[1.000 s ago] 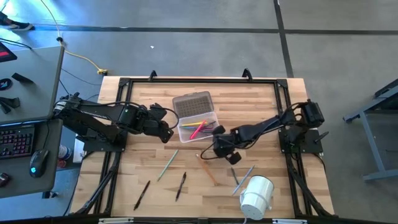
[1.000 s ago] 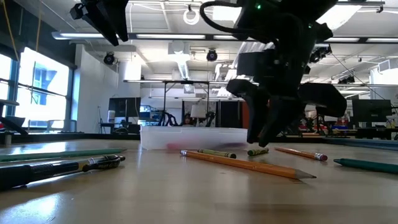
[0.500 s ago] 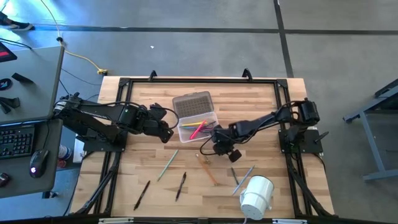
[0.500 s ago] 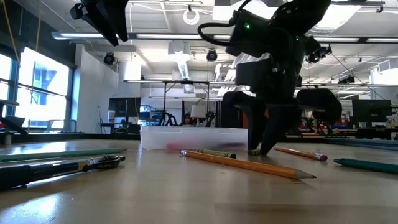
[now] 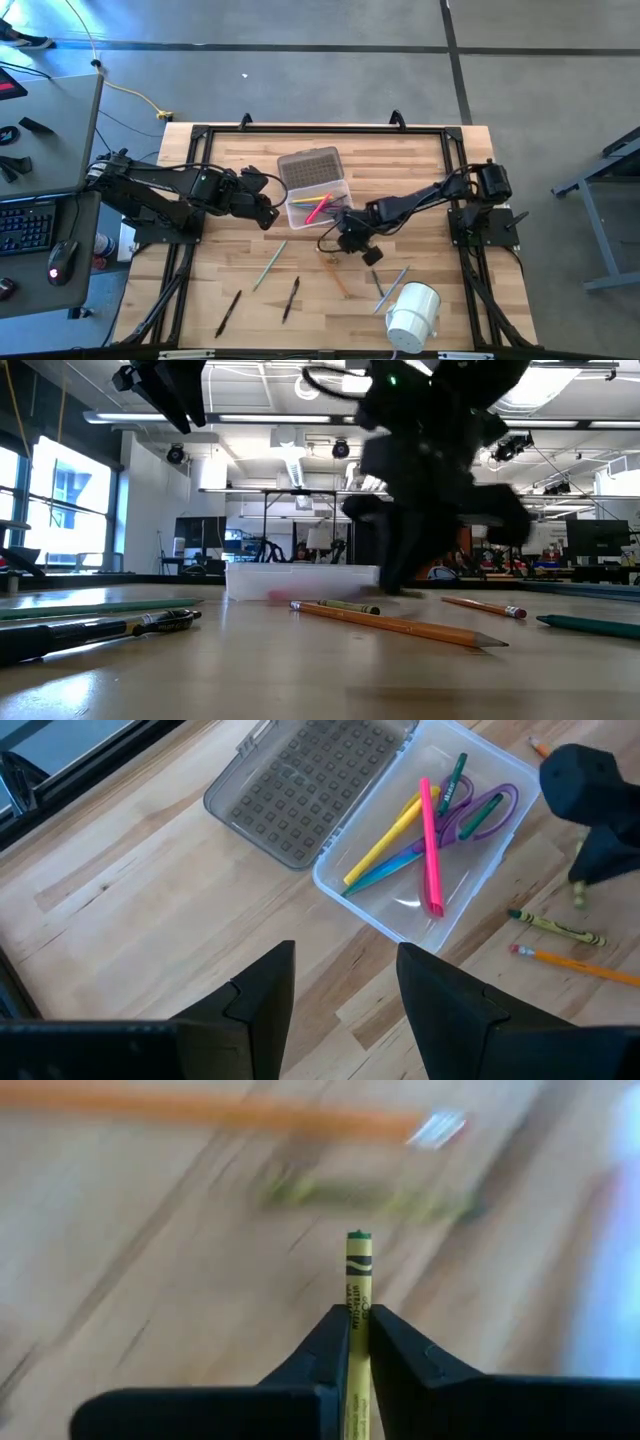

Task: Pick & place school supplies into a supply box
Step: Put the right light green crayon into the supply box, then put the right orange pencil into the supply box

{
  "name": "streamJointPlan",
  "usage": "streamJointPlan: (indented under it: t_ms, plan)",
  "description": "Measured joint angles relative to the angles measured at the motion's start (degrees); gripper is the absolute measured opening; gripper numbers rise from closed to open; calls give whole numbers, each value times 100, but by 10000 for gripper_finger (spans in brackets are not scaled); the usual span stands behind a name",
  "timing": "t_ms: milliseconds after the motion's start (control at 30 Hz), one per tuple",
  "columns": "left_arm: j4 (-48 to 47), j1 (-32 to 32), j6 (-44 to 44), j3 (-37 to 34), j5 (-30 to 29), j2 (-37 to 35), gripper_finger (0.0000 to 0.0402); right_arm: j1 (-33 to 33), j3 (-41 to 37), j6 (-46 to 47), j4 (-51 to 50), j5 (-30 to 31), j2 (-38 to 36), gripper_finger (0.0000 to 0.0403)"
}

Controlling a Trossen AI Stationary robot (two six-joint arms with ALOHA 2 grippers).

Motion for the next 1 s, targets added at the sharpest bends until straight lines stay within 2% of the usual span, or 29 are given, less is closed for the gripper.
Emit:
streamJointPlan:
  t_ms: [133,200,267,367,533,600,800,1000]
  plan:
    - [1,-1,1,0,-44,-1,211,4,281,9,777,994,-15,5]
    - [1,1,1,0,-44,1,211,-43,375,9,1144,1627,-15,7]
    - [0,0,1,0,-44,0,211,-147,438,-9,1449,1991,-21,13]
    - [-1,0,1,0,-43,1,211,-432,454,104,1663,1863,-21,18]
    - [-1,-1,1,0,-42,-1,211,-901,452,1222,1561,1221,179,15]
    - [-1,-1,1,0,-42,1,211,-1011,452,1344,1442,1047,274,16]
    - [-6,-1,1,0,-39,-1,211,-1011,452,1160,1304,1573,435,47]
    - [-7,1,1,0,-42,1,211,-702,452,810,1331,1914,422,93]
